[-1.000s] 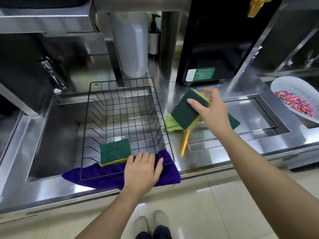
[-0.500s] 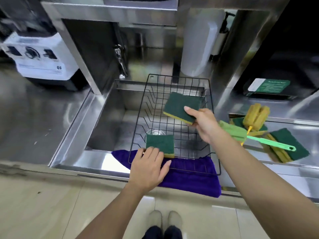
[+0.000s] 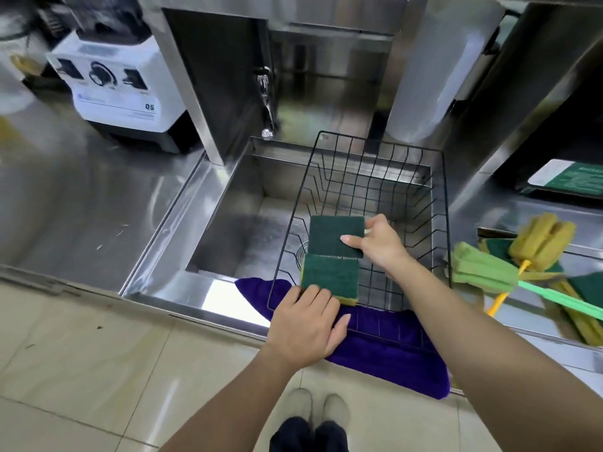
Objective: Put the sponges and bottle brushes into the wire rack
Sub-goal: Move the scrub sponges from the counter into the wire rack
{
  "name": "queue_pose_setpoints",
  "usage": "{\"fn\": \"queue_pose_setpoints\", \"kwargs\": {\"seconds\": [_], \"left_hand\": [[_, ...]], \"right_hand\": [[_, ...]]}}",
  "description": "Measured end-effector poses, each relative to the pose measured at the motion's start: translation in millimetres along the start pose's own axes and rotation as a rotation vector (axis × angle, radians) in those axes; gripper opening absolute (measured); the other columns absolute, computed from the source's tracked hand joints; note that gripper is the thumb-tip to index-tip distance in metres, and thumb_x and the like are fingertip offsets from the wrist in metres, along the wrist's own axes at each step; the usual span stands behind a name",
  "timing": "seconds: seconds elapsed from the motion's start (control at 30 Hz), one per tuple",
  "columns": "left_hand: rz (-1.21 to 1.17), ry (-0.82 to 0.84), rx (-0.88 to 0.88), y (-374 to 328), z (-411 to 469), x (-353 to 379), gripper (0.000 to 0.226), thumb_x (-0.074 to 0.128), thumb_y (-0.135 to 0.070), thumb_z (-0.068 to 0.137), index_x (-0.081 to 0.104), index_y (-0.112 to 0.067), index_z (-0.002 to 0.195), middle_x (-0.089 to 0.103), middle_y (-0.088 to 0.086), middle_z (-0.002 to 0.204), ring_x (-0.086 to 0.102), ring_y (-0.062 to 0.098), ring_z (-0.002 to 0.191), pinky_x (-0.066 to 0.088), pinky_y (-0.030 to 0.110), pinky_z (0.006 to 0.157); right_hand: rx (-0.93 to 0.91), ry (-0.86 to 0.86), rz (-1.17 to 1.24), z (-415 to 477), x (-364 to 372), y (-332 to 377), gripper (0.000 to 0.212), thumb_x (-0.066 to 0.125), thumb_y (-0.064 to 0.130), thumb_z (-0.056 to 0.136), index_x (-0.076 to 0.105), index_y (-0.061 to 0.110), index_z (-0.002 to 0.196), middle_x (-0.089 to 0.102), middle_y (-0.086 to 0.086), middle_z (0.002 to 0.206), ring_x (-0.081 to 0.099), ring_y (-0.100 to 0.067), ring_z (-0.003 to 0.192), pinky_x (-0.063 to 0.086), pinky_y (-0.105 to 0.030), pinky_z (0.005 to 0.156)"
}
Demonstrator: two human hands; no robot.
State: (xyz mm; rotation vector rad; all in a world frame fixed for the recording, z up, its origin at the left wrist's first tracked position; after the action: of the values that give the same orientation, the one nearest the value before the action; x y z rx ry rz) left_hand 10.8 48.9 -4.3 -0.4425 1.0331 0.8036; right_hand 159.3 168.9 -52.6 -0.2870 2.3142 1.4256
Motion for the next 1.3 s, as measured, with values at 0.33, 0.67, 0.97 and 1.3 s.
{"fn": "queue_pose_setpoints", "kwargs": {"seconds": [0.33,0.67,0.97,1.3], "left_hand": [[-0.011,-0.035,-0.005,0.9,-0.1,-1.1,0.043,0.035,-0.034,0.096,0.059,-0.013,0.067,0.058,0.002,0.066,0.053,0.022,0.062,0.042,0.033,0.057],[-0.014,-0.022,-0.005,1.2,0.0,-0.5,0.042,0.035,-0.034,0.096,0.058,-0.013,0.067,0.057,0.002,0.065,0.051,0.022,0.060,0.042,0.033,0.053],[-0.017,0.029,-0.016,1.6,2.3,-1.4,0.036,0.041,-0.036,0.093,0.062,-0.012,0.076,0.060,0.003,0.070,0.053,0.023,0.064,0.042,0.035,0.058],[-0.105,0.193,0.026,-58.5,24.9,4.8,0.041,0.043,-0.044,0.091,0.062,-0.010,0.082,0.062,0.007,0.078,0.058,0.028,0.076,0.042,0.039,0.077]], "right_hand": [[0.094,0.106,0.169,-3.3,2.3,-4.2,0.036,0.069,0.012,0.081,0.043,0.019,0.058,0.059,0.003,0.061,0.060,-0.011,0.055,0.049,-0.024,0.048],[0.060,0.062,-0.074,-4.8,-0.7,-4.9,0.037,0.070,0.027,0.080,0.040,0.018,0.060,0.048,0.005,0.061,0.043,-0.009,0.055,0.031,-0.024,0.049],[-0.053,-0.133,-0.273,-27.2,-29.9,14.0,0.032,0.059,0.033,0.086,0.057,0.009,0.108,0.061,-0.010,0.113,0.056,-0.027,0.103,0.046,-0.037,0.086],[-0.167,-0.555,-0.078,-71.1,-150.3,-2.6,0.016,0.055,0.013,0.087,0.062,0.005,0.098,0.065,-0.011,0.089,0.056,-0.022,0.083,0.045,-0.034,0.081]]}}
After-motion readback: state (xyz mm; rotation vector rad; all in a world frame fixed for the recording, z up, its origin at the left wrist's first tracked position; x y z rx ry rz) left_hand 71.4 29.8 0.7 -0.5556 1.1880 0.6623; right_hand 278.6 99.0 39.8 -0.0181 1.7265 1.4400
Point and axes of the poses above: each hand's wrist, its own z-axis towards the middle knuckle, its own x-axis out of the palm, y = z × x, the point moved 7 cm from there along z, towards the middle knuckle
